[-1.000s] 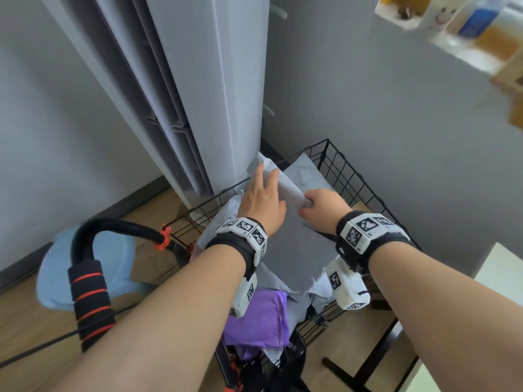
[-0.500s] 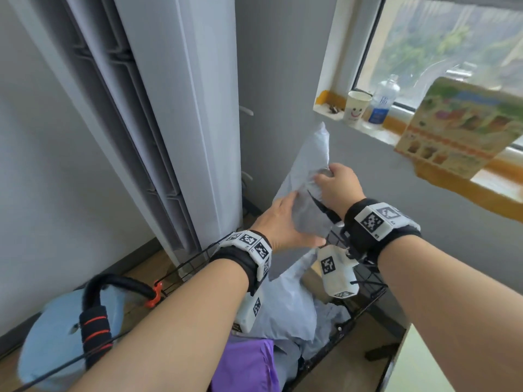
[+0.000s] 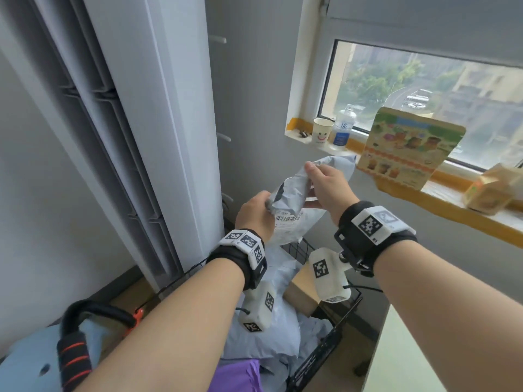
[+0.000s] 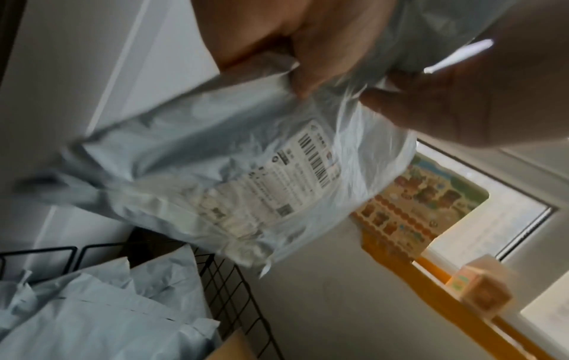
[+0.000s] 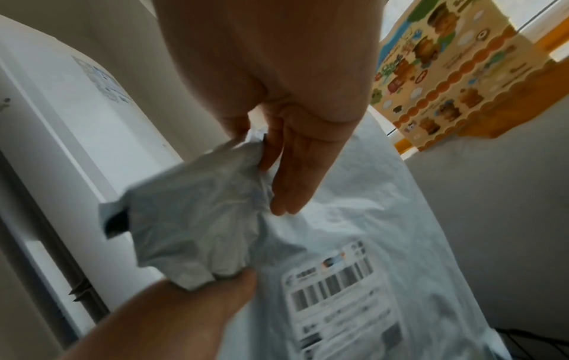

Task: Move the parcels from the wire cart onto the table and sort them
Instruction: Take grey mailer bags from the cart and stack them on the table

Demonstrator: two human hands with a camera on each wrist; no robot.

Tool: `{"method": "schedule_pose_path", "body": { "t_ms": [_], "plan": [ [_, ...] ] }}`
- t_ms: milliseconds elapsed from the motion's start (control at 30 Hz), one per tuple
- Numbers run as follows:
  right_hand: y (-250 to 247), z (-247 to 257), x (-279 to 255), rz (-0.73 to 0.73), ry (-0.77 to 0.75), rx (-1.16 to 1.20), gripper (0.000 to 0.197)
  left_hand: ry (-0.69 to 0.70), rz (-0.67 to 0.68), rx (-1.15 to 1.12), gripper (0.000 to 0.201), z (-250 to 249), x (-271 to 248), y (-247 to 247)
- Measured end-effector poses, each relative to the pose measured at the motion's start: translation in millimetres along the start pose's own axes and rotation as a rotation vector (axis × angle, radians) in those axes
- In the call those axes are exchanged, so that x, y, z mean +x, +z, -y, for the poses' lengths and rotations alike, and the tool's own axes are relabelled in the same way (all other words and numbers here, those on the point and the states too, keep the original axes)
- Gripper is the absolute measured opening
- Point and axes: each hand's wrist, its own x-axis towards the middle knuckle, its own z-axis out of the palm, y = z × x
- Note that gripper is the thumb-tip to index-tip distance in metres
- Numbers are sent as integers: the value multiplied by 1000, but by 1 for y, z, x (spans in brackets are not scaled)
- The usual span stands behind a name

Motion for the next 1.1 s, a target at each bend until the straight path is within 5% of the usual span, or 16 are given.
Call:
{"method": "schedule_pose_path", "body": {
  "t_ms": [233, 300, 433, 533, 633, 733, 1100],
  "plan": [
    [-54, -26, -15, -246, -2, -167, 25, -129, -119, -312, 27, -28, -2, -16],
    [-74, -38, -22, -300, 38, -264, 43, -171, -146, -483, 19, -36, 2, -21],
    [-102, -48, -40, -146, 154, -245, 101, -258, -116, -717, 10, -55, 2, -27],
    [-119, -51, -50, -103, 175, -154, 113, -264, -88, -755, 14, -72, -2, -23],
    [-137, -50, -61, -21, 182, -8, 88, -234, -22, -743, 18, -93, -10, -14],
    [-162, -49, -76, -97, 178, 63, 53, -197, 43, -763, 14, -117, -17, 5],
    [-318, -82, -178, -399, 95, 131, 23, -101, 305, -730, 20, -233, -108, 101]
  ]
}}
